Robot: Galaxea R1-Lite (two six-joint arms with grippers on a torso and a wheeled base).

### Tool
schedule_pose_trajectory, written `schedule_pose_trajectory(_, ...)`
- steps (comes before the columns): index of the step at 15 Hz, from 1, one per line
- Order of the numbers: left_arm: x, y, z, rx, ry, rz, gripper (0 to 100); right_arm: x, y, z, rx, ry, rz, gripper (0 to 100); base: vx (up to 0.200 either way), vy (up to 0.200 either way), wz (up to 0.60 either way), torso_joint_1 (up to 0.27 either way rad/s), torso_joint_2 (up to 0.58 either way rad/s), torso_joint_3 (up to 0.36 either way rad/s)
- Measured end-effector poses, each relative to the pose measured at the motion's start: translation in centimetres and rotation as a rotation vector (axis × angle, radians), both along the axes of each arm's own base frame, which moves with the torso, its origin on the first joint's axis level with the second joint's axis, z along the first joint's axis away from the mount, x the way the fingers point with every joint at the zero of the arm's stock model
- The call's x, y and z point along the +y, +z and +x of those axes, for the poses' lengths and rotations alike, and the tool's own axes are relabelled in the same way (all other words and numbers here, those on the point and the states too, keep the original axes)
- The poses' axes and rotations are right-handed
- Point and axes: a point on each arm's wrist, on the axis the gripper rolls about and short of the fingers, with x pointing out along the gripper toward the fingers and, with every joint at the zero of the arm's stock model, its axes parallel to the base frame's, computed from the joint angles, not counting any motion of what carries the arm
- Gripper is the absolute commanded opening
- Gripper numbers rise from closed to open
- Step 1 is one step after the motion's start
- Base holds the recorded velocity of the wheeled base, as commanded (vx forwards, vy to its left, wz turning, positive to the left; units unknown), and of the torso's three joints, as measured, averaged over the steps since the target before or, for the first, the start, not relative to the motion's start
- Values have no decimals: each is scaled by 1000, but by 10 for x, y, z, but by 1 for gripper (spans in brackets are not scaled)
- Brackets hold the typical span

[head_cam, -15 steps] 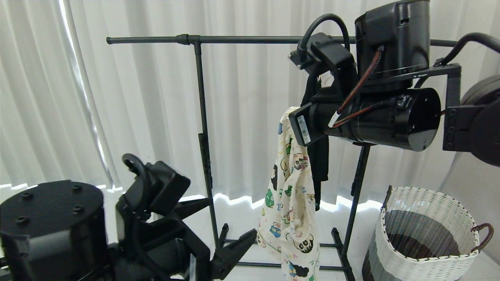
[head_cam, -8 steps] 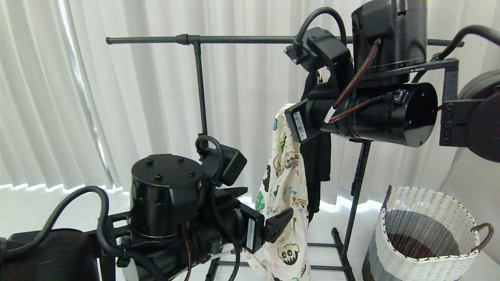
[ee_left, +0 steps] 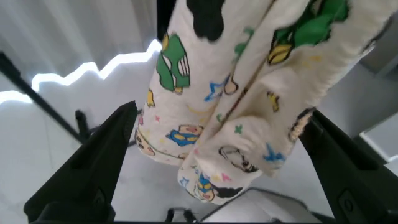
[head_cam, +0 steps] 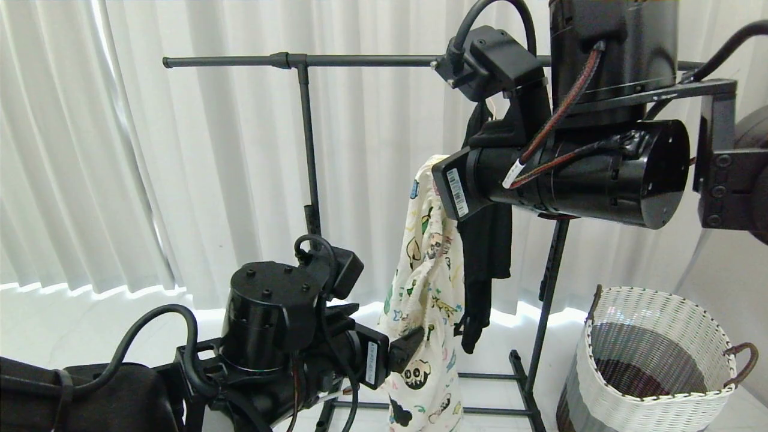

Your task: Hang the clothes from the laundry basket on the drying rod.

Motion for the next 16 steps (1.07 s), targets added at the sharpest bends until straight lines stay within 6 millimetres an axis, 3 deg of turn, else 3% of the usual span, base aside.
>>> schedule_pose_trajectory(3,-1,-1,-1,-37,-15,-41,100,-1,2,-3,-3,4,5,0,0,0,0,0,0,0)
schedule_pose_trajectory(7,5,-26,1,-13,48,88,100,-4,5,-7,-4,11,6,0,0,0,0,0,0,0)
schedule_pose_trajectory(9,11,-38,-4,-5,42,158,100,-10,5,-6,9,-3,-11,0,0,0,0,0,0,0)
schedule_pose_trajectory(13,23,-39,-16,-26,58,161,100,-29,-3,-2,32,-45,-41,0,0,0,0,0,0,0)
schedule_pose_trajectory(14,25,-38,-18,-33,61,157,0,-32,-5,-4,36,-49,-47,0,0,0,0,0,0,0)
schedule_pose_trajectory(16,29,-37,-22,-52,62,145,0,-38,-7,-7,42,-54,-55,0,0,0,0,0,0,0)
